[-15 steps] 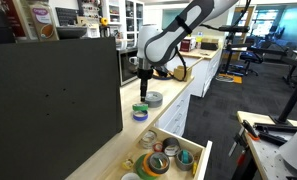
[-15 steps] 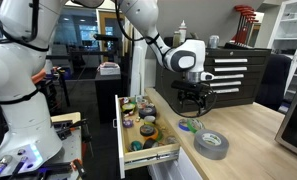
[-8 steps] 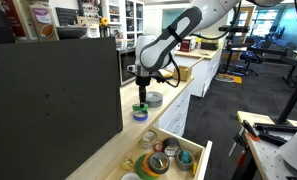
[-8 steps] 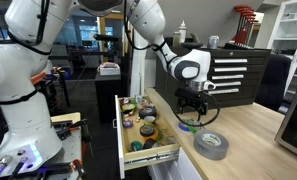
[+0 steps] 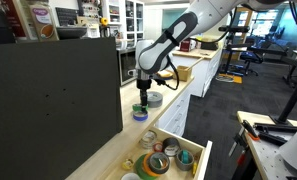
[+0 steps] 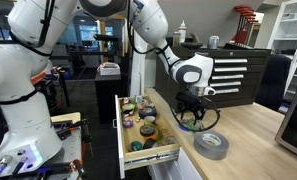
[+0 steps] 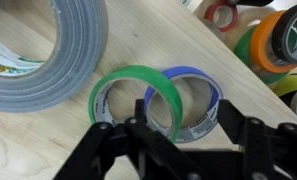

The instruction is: Put the green masking tape in the drawer

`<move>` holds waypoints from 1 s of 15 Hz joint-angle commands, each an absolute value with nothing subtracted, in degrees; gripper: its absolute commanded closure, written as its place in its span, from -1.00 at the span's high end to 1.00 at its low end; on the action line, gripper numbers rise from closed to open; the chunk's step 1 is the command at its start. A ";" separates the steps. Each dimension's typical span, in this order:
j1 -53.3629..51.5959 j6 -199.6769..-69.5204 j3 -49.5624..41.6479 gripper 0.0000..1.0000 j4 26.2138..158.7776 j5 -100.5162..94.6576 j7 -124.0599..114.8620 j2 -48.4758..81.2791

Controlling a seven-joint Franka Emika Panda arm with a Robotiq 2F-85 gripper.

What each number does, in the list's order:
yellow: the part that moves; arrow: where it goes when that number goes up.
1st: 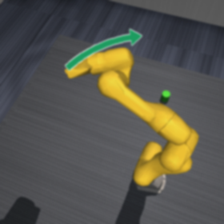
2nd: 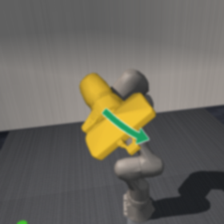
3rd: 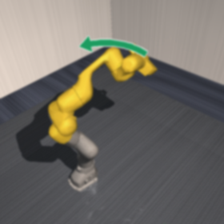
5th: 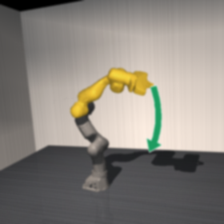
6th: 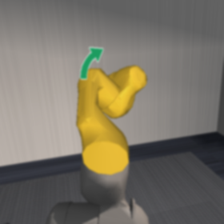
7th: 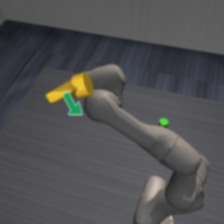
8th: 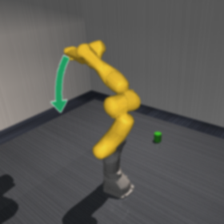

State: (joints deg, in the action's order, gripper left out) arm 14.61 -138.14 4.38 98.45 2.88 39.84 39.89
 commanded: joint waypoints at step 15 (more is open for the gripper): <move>15.89 -136.30 4.75 -0.90 101.88 7.02 41.51 34.47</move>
State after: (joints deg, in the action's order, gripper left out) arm 16.08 -136.62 5.17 98.24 6.62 43.57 39.89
